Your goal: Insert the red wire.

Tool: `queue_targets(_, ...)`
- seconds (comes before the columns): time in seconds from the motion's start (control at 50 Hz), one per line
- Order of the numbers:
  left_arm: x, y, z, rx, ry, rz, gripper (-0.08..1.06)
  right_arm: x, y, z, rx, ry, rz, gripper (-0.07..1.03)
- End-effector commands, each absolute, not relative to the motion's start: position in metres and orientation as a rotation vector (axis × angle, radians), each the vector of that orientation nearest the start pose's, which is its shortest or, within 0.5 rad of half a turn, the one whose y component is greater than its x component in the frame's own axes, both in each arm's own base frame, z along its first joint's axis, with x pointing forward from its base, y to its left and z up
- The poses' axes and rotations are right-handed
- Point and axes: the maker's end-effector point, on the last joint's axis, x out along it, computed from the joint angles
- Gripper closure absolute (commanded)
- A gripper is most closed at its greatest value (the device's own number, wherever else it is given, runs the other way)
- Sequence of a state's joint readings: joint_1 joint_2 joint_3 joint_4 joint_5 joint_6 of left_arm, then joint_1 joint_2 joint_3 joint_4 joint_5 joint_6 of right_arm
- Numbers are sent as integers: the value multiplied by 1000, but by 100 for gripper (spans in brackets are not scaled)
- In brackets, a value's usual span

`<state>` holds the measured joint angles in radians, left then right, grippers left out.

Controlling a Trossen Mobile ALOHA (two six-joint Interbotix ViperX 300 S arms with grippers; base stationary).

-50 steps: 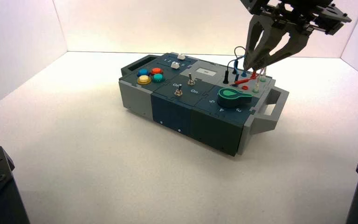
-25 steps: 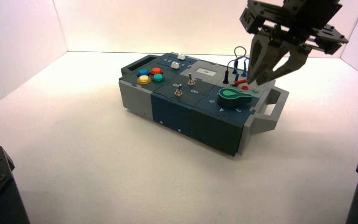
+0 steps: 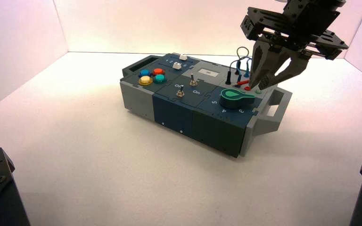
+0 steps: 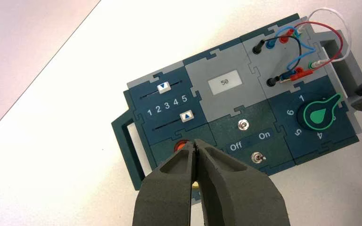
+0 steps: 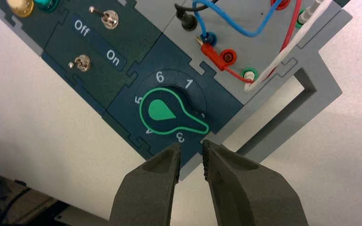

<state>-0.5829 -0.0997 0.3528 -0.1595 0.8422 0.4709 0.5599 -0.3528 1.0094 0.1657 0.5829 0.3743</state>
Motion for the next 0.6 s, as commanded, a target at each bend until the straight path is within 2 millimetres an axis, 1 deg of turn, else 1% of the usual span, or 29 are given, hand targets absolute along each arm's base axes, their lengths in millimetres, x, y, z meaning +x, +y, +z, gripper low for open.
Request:
queue_targets(0.02,327,-239,212,565,925,-820,101,213,146,83,173,1294,220,69)
queue_targets(0.24,327,-238,209,564,928,-818,101,217,143,77,182,1291,203,69)
queue_targets(0.6,327,-238,208,564,928,-817,101,224,145,67,182,1284,194,69)
